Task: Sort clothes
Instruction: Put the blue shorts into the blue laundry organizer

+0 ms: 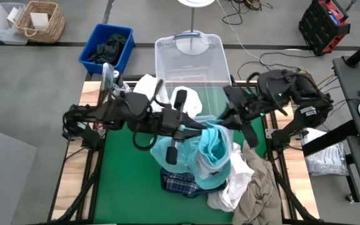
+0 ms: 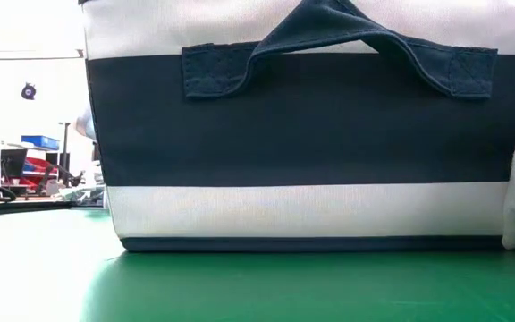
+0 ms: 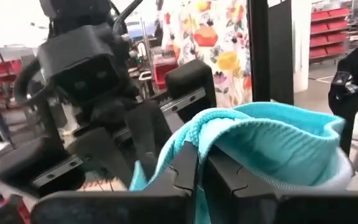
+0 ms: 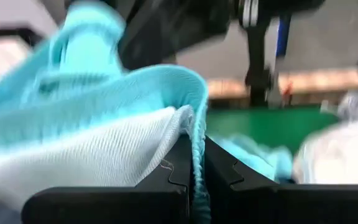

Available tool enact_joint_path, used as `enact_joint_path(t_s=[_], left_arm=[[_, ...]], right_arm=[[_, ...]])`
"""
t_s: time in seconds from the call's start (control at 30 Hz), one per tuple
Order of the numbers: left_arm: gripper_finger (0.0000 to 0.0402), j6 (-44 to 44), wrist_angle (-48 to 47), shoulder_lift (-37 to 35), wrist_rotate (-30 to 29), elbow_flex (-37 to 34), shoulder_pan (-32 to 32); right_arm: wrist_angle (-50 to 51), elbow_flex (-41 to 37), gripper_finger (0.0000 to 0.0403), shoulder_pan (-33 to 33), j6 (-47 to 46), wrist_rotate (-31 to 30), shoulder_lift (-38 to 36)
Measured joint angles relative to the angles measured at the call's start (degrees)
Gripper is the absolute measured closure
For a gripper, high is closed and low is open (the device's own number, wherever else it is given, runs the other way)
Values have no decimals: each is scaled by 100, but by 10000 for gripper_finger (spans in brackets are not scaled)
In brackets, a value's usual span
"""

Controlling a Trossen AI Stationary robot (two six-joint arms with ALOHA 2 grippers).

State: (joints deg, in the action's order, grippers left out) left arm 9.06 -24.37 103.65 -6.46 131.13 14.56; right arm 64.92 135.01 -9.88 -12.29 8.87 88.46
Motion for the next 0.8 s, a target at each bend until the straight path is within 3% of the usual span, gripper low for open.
enact_joint_path(t_s=[0.1, 0.23, 0.3, 0.57, 0.8], left_arm=[[401, -177, -191, 70, 18, -49, -70], [401, -206, -295, 106, 4, -244, -88], [401, -255, -336, 94, 4, -446, -91], [401, -842, -1194, -242, -377, -1715, -175], [401, -1791, -1439, -1181, -1000, -3233, -170]], right_arm=[[821, 1, 390, -11, -153, -53, -36], [1684, -1, 390, -75, -353, -737, 43], [1826, -10, 390, -111, -414, -788, 103], [1607, -19, 390, -452, -236, -1114, 478], [886, -52, 390, -620, 168, -1253, 824]])
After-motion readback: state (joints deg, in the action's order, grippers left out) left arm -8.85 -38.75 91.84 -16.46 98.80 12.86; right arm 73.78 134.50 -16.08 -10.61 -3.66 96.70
